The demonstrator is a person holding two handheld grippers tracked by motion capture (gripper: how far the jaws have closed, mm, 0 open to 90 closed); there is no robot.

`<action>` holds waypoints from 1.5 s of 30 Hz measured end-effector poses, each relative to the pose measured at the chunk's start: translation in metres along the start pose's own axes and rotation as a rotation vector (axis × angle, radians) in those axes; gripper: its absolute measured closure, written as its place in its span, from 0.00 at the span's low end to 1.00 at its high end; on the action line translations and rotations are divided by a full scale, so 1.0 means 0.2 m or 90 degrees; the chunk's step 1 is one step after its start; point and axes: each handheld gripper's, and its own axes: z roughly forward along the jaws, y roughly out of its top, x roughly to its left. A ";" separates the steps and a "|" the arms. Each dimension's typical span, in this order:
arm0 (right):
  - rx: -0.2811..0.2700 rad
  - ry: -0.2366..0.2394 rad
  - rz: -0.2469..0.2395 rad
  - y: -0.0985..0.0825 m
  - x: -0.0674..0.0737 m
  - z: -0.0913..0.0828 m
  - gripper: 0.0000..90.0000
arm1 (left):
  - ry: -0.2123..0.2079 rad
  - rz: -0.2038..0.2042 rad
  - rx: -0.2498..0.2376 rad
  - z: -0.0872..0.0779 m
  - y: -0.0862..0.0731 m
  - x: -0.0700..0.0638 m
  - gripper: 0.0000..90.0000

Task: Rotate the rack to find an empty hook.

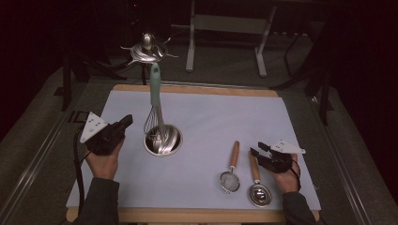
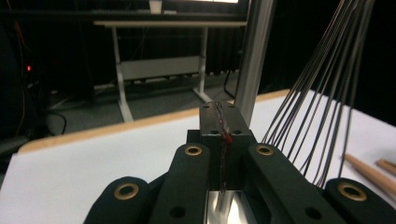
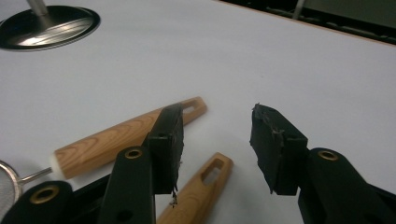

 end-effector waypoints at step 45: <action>0.028 0.007 0.025 -0.09 -0.04 0.04 0.57 | -0.065 0.013 -0.274 -0.02 0.59 -0.15 1.00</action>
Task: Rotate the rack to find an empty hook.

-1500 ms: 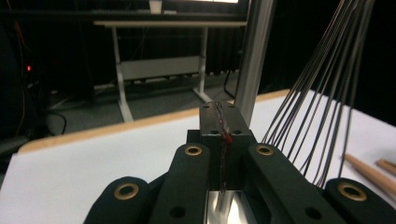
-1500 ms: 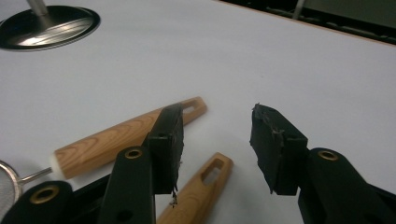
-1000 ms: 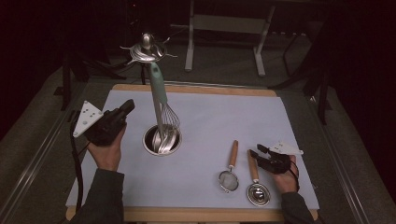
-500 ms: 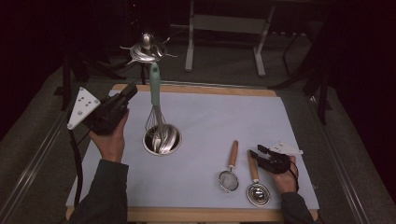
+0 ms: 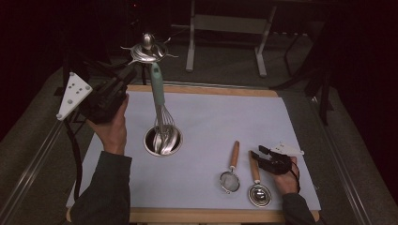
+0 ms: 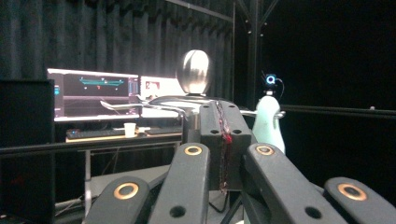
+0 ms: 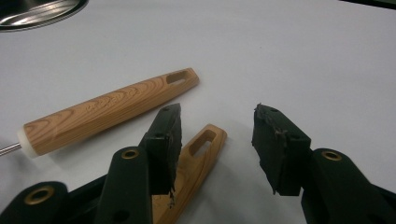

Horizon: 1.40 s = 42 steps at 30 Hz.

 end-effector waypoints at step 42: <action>0.005 -0.004 -0.007 0.00 0.01 0.00 0.58 | 0.063 -0.045 0.056 0.15 0.06 0.20 0.99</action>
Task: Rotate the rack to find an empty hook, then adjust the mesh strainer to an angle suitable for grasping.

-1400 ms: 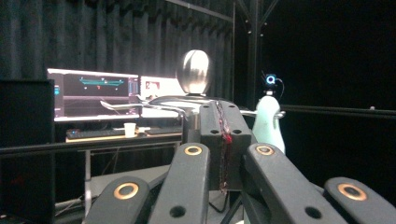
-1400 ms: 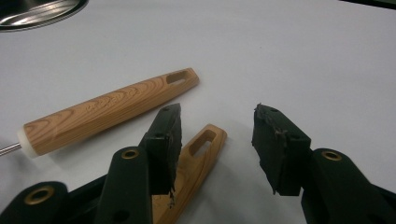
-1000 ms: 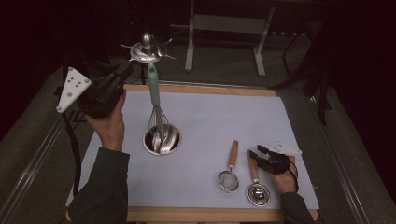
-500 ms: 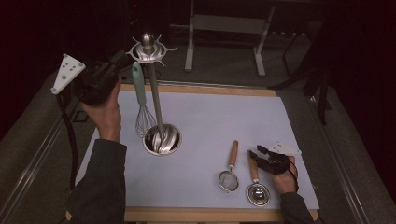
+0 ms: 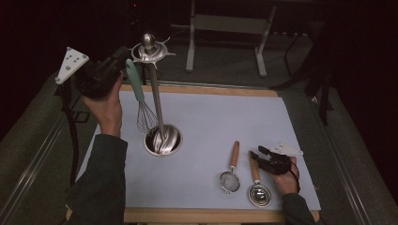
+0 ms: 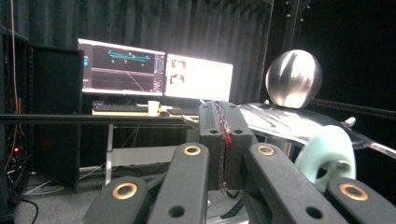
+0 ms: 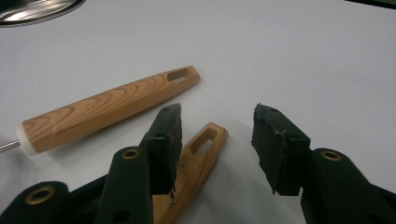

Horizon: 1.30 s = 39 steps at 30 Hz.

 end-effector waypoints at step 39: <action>0.002 0.004 0.006 0.00 0.00 0.00 0.54 | 0.002 0.064 0.142 -0.20 -0.20 0.12 0.96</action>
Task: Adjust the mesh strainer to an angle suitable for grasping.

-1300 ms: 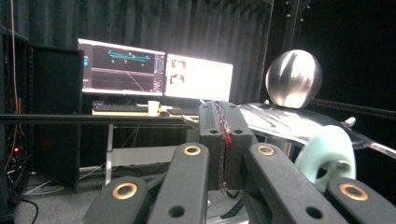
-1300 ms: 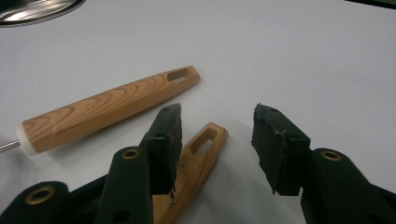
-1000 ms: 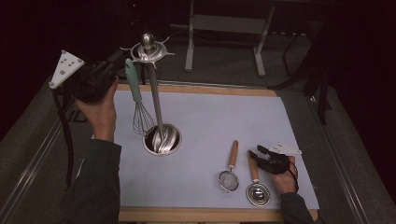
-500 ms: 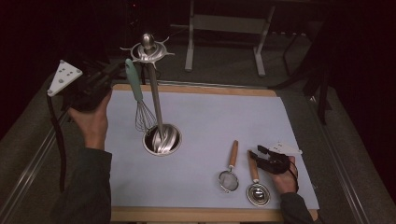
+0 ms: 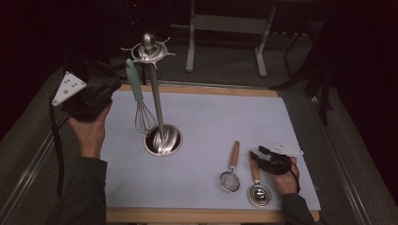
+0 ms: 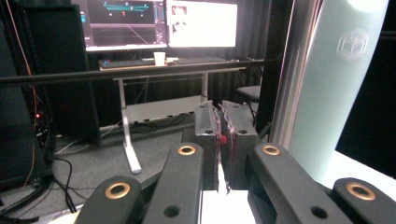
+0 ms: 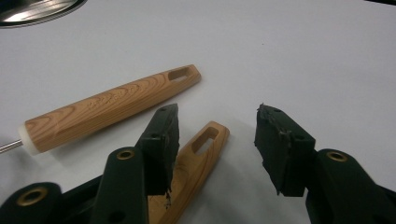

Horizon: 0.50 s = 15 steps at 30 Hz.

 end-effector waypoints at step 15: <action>0.002 -0.001 0.003 0.00 0.00 0.00 0.53 | -0.004 0.010 0.073 -0.02 -0.22 0.00 1.00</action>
